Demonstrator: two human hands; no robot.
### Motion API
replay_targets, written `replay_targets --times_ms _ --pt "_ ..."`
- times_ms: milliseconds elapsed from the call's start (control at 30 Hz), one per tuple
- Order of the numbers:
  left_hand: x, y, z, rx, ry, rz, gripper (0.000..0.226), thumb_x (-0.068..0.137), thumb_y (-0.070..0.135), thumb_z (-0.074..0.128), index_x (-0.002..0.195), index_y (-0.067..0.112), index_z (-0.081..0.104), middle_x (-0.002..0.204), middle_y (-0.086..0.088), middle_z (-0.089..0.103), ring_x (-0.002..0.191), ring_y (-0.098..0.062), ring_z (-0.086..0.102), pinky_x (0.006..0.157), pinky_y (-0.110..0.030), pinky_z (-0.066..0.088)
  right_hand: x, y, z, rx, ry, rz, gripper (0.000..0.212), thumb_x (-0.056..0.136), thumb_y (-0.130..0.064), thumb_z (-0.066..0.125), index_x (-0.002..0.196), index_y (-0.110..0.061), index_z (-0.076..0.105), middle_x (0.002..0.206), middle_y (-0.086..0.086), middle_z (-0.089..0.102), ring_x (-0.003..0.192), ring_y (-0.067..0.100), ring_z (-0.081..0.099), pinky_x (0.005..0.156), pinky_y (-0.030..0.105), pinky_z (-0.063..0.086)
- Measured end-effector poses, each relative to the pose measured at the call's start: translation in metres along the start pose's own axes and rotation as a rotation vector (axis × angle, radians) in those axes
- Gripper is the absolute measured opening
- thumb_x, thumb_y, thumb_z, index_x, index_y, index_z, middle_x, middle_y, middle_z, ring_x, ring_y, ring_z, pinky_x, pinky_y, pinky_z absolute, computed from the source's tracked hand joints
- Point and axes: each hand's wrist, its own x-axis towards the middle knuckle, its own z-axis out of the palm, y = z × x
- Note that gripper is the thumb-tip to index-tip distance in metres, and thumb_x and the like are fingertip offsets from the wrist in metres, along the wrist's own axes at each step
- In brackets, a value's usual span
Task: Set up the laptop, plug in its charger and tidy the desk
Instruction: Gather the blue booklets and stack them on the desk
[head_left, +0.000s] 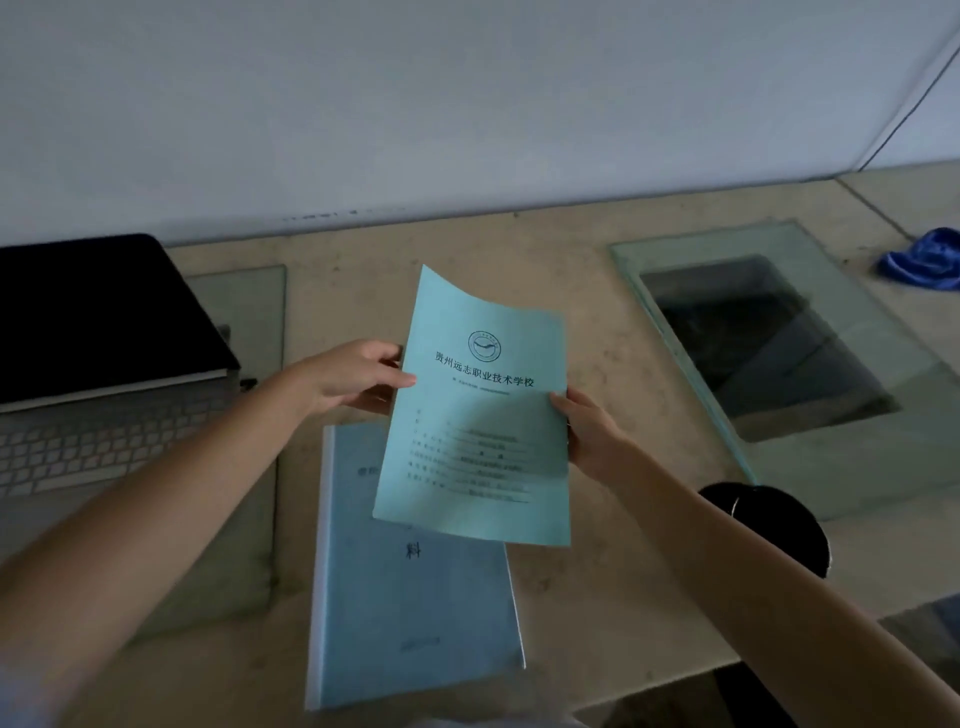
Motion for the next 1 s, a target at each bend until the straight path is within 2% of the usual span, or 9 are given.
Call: replay_targets --times_ms 67,167,433,567,667,800,867,933,1000 --pt "-0.012 -0.026 -0.001 -0.003 0.051 -0.025 0.03 0.088 0.002 0.056 0.117 0.007 0.056 0.104 -0.009 0.066 0.074 -0.012 0.069 0.061 -0.021 0.057 -0.008 0.007 0.011 -0.039 -0.041 0.018 0.018 0.099 -0.02 0.044 0.108 -0.018 0.059 0.098 0.002 0.065 0.089 0.02 0.062 0.073 0.04 0.055" --pt "-0.026 -0.067 -0.004 0.017 0.104 -0.07 0.032 0.085 -0.002 0.059 0.116 0.008 0.055 0.103 -0.009 0.064 0.081 -0.021 0.067 0.062 -0.024 0.058 -0.019 0.021 0.028 -0.103 -0.09 0.053 0.016 0.099 -0.016 0.044 0.108 -0.017 0.057 0.089 -0.001 0.063 0.078 0.015 0.06 0.06 0.03 0.048" --pt "-0.051 -0.149 0.005 0.064 0.098 -0.176 0.04 0.082 -0.004 0.062 0.121 0.001 0.052 0.097 -0.01 0.063 0.085 -0.025 0.065 0.058 -0.025 0.059 -0.028 0.065 0.051 -0.382 -0.167 0.141 0.015 0.096 -0.013 0.046 0.105 -0.018 0.057 0.096 0.0 0.066 0.085 0.017 0.064 0.067 0.034 0.052" --pt "-0.057 -0.167 0.009 0.163 0.099 -0.195 0.052 0.081 0.002 0.065 0.13 0.006 0.048 0.105 -0.013 0.065 0.092 -0.029 0.066 0.071 -0.043 0.059 -0.034 0.073 0.052 -0.531 -0.187 0.132 0.019 0.094 -0.015 0.049 0.111 -0.018 0.058 0.104 0.0 0.066 0.09 0.017 0.064 0.062 0.027 0.05" --pt "-0.064 -0.164 0.015 0.252 0.119 -0.176 0.062 0.082 0.005 0.066 0.136 0.015 0.038 0.091 -0.008 0.065 0.076 -0.021 0.067 0.056 -0.027 0.055 -0.034 0.074 0.051 -0.599 -0.191 0.105 0.025 0.094 -0.017 0.051 0.117 -0.013 0.059 0.113 0.006 0.067 0.092 0.018 0.065 0.063 0.025 0.052" --pt "-0.066 -0.162 0.021 0.414 0.139 -0.165 0.073 0.082 0.012 0.067 0.142 0.016 0.025 0.083 0.002 0.061 0.066 -0.011 0.061 0.049 -0.019 0.044 -0.031 0.073 0.05 -0.68 -0.174 0.06 0.023 0.092 -0.015 0.054 0.114 -0.011 0.061 0.111 0.011 0.069 0.092 0.023 0.069 0.073 0.034 0.058" --pt "-0.066 -0.161 0.023 0.479 0.147 -0.162 0.074 0.082 0.015 0.067 0.143 0.016 0.024 0.087 0.004 0.058 0.067 -0.007 0.059 0.049 -0.017 0.041 -0.03 0.072 0.049 -0.716 -0.158 0.037 0.02 0.092 -0.013 0.055 0.111 -0.007 0.059 0.107 0.011 0.068 0.091 0.025 0.069 0.076 0.037 0.059" --pt "-0.067 -0.16 0.025 0.527 0.143 -0.171 0.071 0.083 0.016 0.065 0.143 0.015 0.026 0.094 0.0 0.059 0.067 -0.007 0.057 0.051 -0.018 0.04 -0.032 0.071 0.048 -0.74 -0.131 0.027 0.016 0.091 -0.013 0.057 0.106 -0.008 0.055 0.104 0.01 0.065 0.086 0.023 0.068 0.069 0.033 0.059" --pt "-0.069 -0.16 0.026 0.601 0.144 -0.19 0.066 0.085 0.02 0.063 0.142 0.014 0.03 0.111 -0.006 0.062 0.079 -0.013 0.061 0.06 -0.023 0.044 -0.031 0.069 0.045 -0.741 -0.083 0.024 0.016 0.09 -0.014 0.06 0.103 -0.011 0.051 0.103 0.009 0.062 0.081 0.018 0.065 0.06 0.028 0.056"
